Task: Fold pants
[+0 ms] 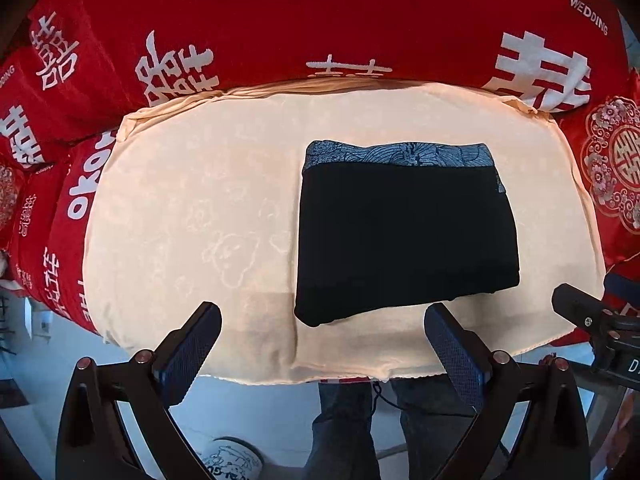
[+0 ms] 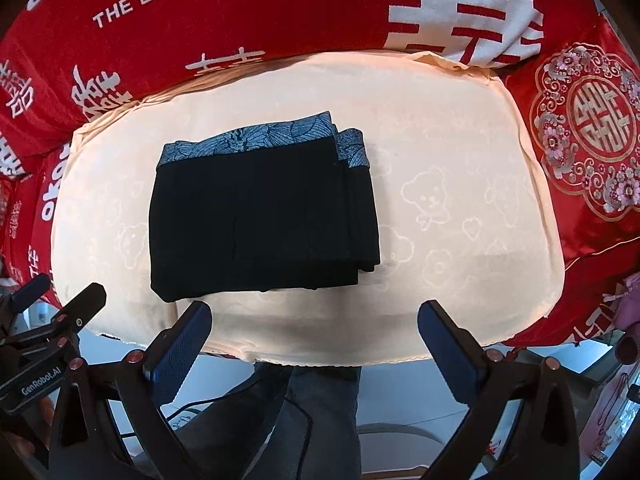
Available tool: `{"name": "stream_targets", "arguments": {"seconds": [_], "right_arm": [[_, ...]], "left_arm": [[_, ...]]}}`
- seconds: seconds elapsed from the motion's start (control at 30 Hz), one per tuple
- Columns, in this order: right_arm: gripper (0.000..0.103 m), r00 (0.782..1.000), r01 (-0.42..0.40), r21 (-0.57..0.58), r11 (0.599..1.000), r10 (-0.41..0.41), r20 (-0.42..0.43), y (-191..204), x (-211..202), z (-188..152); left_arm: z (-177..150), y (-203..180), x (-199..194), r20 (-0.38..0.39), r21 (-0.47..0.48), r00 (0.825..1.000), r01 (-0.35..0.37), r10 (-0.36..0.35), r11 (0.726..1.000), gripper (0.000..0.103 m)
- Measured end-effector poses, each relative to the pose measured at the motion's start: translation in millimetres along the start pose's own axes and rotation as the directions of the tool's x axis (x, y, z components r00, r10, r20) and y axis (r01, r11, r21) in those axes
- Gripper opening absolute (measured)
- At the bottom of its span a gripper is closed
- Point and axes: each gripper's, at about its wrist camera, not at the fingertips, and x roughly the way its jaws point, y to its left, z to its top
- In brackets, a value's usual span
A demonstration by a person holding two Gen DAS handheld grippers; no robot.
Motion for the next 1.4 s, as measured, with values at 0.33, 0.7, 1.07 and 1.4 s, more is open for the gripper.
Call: {"name": "stream_targets", "arguments": {"seconds": [0.33, 0.7, 1.07, 1.4], "right_arm": [[0.103, 1.000, 0.010, -0.006, 1.000, -0.010, 0.021, 6.4, -10.1, -2.6], [0.103, 1.000, 0.007, 0.006, 1.000, -0.007, 0.014, 2.8, -10.1, -5.2], [0.103, 1.000, 0.015, 0.009, 1.000, -0.015, 0.016, 0.3, -11.0, -6.4], [0.103, 1.000, 0.014, 0.003, 1.000, -0.014, 0.016, 0.6, -11.0, -4.9]], "left_arm": [[-1.8, -3.1, -7.0, 0.008, 0.004, 1.000, -0.010, 0.010, 1.000, 0.102], [-2.5, -10.1, -10.8, 0.014, 0.019, 1.000, -0.020, 0.020, 1.000, 0.102], [0.8, -15.1, -14.3, 0.029, 0.040, 0.999, -0.025, 0.024, 0.999, 0.102], [1.8, -15.9, -13.1, 0.029, 0.050, 0.999, -0.019, 0.017, 0.999, 0.102]]}}
